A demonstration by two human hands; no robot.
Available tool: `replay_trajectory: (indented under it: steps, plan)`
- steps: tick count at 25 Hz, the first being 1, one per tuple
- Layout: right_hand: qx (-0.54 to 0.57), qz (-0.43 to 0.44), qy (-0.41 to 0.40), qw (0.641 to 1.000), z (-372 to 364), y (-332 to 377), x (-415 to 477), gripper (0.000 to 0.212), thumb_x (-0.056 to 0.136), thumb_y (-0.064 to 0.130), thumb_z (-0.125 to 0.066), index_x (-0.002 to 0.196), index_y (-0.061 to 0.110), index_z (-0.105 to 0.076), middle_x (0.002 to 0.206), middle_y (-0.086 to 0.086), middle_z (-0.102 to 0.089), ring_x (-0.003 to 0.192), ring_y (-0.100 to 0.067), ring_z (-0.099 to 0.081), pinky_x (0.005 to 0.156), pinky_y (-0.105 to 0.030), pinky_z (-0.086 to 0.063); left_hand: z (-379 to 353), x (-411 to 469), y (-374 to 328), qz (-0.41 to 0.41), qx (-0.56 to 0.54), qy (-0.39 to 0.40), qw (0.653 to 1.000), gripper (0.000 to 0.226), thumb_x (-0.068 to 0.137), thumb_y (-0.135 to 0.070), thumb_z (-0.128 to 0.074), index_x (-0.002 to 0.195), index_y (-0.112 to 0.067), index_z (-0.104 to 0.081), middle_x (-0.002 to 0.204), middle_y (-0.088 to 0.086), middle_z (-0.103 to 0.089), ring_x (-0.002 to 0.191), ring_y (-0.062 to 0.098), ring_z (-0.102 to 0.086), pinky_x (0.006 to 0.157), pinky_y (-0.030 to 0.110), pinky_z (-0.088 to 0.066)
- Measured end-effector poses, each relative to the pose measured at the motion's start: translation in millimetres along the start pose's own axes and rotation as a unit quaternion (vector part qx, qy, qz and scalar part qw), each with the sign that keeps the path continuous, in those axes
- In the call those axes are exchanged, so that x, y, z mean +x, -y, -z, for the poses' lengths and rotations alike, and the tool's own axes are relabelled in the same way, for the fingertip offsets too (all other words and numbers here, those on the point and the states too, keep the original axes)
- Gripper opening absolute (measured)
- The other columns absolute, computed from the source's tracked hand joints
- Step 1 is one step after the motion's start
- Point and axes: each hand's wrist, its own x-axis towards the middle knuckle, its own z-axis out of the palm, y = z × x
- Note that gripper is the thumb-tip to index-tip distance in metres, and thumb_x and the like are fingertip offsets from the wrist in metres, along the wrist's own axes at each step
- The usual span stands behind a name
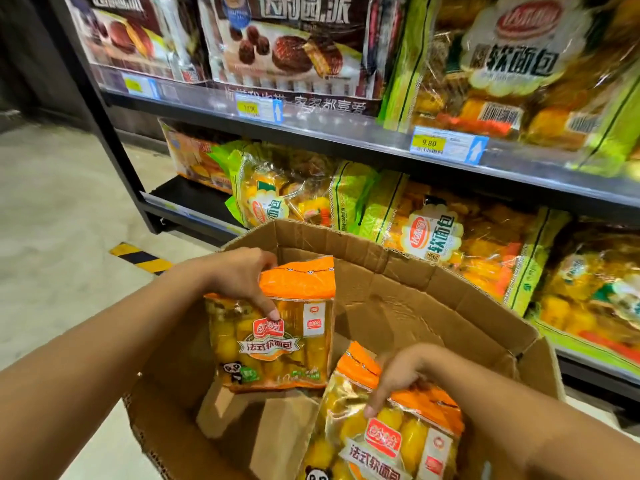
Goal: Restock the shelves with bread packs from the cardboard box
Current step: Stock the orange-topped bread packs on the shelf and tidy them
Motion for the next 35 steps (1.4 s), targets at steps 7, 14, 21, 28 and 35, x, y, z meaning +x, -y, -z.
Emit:
replay_trajectory:
  steps: [7,14,21,28,35]
  plan:
    - [-0.144,0.135,-0.205,0.959,72,25,-83,0.080,0.048,0.057,-0.086,0.109,0.009,-0.065,0.102,0.002,-0.067,0.088,-0.019,-0.064,0.079,-0.028,-0.053,72,-3,-19,0.016,0.019,-0.050,0.998,0.106,0.056,-0.058,-0.083,0.143,-0.017,-0.038,0.135,0.000,-0.053,0.117,0.021,-0.053,0.099,0.034,-0.046]
    - [-0.053,0.165,-0.245,0.954,105,34,-243,0.073,0.053,0.056,-0.085,0.107,0.012,-0.063,0.107,-0.001,-0.069,0.102,-0.023,-0.065,0.090,-0.033,-0.053,198,-66,-50,0.055,-0.025,-0.022,0.998,0.046,0.061,-0.056,-0.083,0.082,-0.028,-0.053,0.089,-0.005,-0.063,0.077,0.011,-0.057,0.054,0.013,-0.038]
    - [-0.090,0.165,-0.301,0.935,138,78,-455,0.053,0.054,0.054,-0.085,0.074,0.012,-0.060,0.072,0.005,-0.061,0.073,-0.017,-0.060,0.062,-0.027,-0.046,380,-187,-97,0.062,-0.059,-0.003,0.996,0.071,0.059,-0.057,-0.083,0.117,-0.026,-0.058,0.111,-0.007,-0.063,0.100,0.015,-0.060,0.079,0.025,-0.047]
    - [-0.069,0.136,-0.435,0.887,157,133,-691,0.050,0.057,0.053,-0.084,0.062,0.019,-0.046,0.072,0.001,-0.056,0.068,-0.016,-0.053,0.053,-0.026,-0.037,543,-327,-134,0.025,-0.025,-0.039,0.999,0.065,0.053,-0.063,-0.081,0.100,-0.024,-0.061,0.096,-0.003,-0.068,0.086,0.015,-0.063,0.077,0.036,-0.053]
    - [-0.052,0.113,-0.505,0.854,119,171,-847,0.059,0.059,0.052,-0.084,0.095,0.011,-0.061,0.085,-0.003,-0.065,0.076,-0.019,-0.060,0.061,-0.030,-0.044,634,-418,-165,-0.031,-0.035,-0.035,0.998,0.063,0.060,-0.057,-0.082,0.110,-0.026,-0.061,0.105,-0.005,-0.068,0.093,0.014,-0.063,0.080,0.035,-0.053]
